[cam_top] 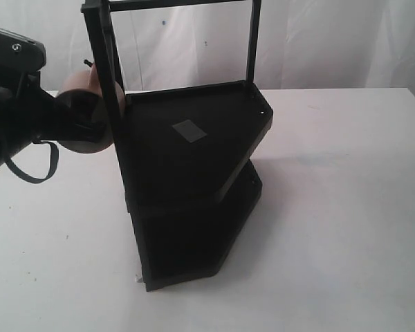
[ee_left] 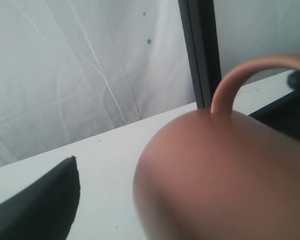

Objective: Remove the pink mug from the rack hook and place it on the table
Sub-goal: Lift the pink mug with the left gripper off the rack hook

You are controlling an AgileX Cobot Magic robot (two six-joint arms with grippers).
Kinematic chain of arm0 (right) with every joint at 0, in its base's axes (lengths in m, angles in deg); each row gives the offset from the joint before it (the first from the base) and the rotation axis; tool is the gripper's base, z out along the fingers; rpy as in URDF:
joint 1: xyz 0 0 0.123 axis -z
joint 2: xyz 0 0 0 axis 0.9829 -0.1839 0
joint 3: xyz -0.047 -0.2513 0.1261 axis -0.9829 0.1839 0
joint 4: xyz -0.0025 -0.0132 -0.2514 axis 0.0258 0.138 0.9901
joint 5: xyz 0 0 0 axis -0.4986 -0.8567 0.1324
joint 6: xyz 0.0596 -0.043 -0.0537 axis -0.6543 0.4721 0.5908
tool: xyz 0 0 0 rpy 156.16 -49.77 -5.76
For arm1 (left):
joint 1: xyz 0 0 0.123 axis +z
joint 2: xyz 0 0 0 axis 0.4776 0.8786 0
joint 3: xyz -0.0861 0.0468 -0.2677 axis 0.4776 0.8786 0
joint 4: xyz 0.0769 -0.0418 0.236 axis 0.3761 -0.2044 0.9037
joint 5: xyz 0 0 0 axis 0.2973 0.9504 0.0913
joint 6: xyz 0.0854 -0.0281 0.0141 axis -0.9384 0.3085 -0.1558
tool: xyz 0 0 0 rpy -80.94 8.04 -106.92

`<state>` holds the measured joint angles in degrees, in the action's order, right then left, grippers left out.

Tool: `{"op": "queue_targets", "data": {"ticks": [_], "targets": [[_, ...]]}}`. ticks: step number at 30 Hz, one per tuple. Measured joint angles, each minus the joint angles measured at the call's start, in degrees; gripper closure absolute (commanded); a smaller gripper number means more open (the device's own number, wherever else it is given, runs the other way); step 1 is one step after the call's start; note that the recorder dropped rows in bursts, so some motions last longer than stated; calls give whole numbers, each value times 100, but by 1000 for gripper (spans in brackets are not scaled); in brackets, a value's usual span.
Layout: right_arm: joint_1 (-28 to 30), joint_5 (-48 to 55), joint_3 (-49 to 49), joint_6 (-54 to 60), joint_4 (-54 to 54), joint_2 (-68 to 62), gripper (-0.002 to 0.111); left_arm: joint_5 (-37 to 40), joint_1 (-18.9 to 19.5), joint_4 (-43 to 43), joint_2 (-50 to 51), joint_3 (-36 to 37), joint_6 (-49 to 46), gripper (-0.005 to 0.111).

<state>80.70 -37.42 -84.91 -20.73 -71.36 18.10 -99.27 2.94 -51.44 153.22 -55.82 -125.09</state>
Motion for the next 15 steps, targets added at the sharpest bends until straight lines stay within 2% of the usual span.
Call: {"op": "queue_targets", "data": {"ticks": [15], "targets": [[0, 0, 0, 0, 0, 0, 108, -217, 0, -39, 180, 0, -66, 26]]}}
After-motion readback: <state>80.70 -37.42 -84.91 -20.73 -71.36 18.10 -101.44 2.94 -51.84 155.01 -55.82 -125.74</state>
